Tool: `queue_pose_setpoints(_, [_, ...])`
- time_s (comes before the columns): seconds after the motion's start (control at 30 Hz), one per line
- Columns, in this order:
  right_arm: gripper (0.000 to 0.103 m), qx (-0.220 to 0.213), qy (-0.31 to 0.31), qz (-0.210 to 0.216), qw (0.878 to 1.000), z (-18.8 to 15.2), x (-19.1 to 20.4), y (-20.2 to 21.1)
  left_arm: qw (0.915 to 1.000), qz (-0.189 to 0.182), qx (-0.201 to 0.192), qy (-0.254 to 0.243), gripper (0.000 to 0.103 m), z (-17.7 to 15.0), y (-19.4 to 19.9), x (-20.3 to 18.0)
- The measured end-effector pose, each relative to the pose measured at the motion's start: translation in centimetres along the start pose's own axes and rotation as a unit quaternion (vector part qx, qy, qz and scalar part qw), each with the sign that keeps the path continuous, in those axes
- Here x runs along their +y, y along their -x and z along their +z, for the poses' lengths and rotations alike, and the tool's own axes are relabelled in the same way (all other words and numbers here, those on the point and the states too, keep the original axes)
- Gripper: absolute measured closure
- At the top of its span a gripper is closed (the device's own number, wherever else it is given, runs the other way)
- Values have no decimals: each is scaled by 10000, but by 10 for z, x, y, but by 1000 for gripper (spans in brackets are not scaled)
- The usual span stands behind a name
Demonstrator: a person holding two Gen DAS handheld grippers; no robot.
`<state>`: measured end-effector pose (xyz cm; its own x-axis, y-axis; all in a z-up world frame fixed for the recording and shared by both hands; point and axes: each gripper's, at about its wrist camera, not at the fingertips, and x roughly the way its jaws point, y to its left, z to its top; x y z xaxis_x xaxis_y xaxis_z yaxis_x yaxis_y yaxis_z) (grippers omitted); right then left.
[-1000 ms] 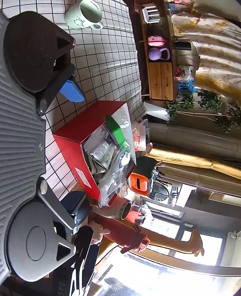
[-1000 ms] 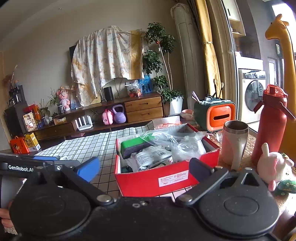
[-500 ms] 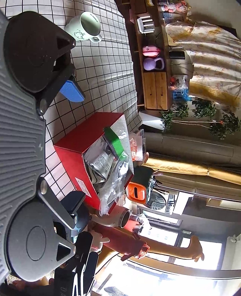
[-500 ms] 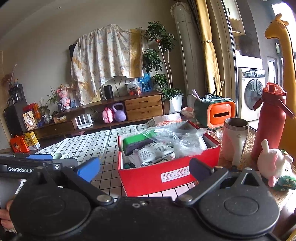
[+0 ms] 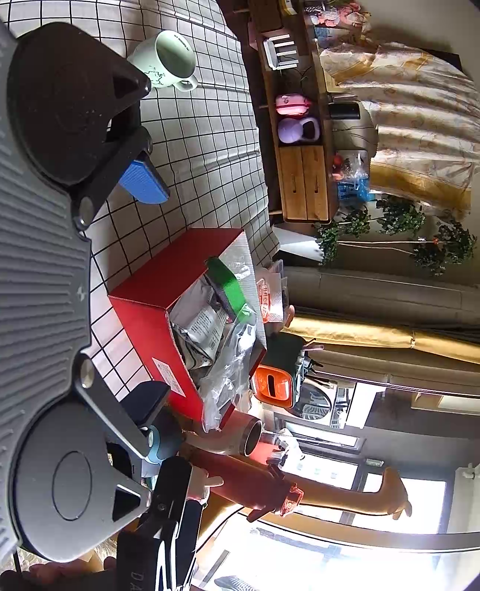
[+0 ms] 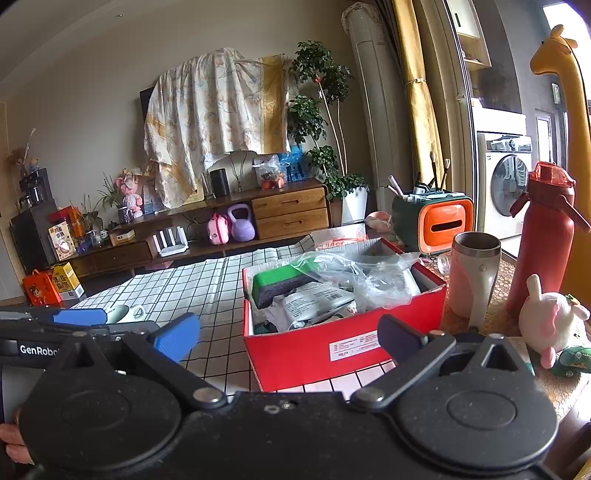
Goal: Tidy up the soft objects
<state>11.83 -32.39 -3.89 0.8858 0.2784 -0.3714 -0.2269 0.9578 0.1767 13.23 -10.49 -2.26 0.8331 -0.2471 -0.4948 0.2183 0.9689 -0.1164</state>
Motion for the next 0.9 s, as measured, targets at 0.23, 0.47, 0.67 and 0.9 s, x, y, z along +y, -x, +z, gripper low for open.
queue_pose_setpoints(0.23, [0, -45, -38, -26, 10000, -3, 7, 3, 9999, -71, -111, 8, 0, 0, 5, 0])
queue_pose_setpoints(0.47, [0, -146, -75, -96, 9998, -3, 12, 9, 9993, -92, -339, -104, 0, -1, 15, -2])
queue_pose_setpoints(0.67, [0, -355, -55, -185, 9992, 0, 14, 19, 9983, -188, -539, -94, 0, 0, 24, -2])
queue_pose_setpoints(0.9, [0, -392, -10, -170, 9991, 0, 20, 24, 9976, -174, -659, -82, 0, 1, 32, -1])
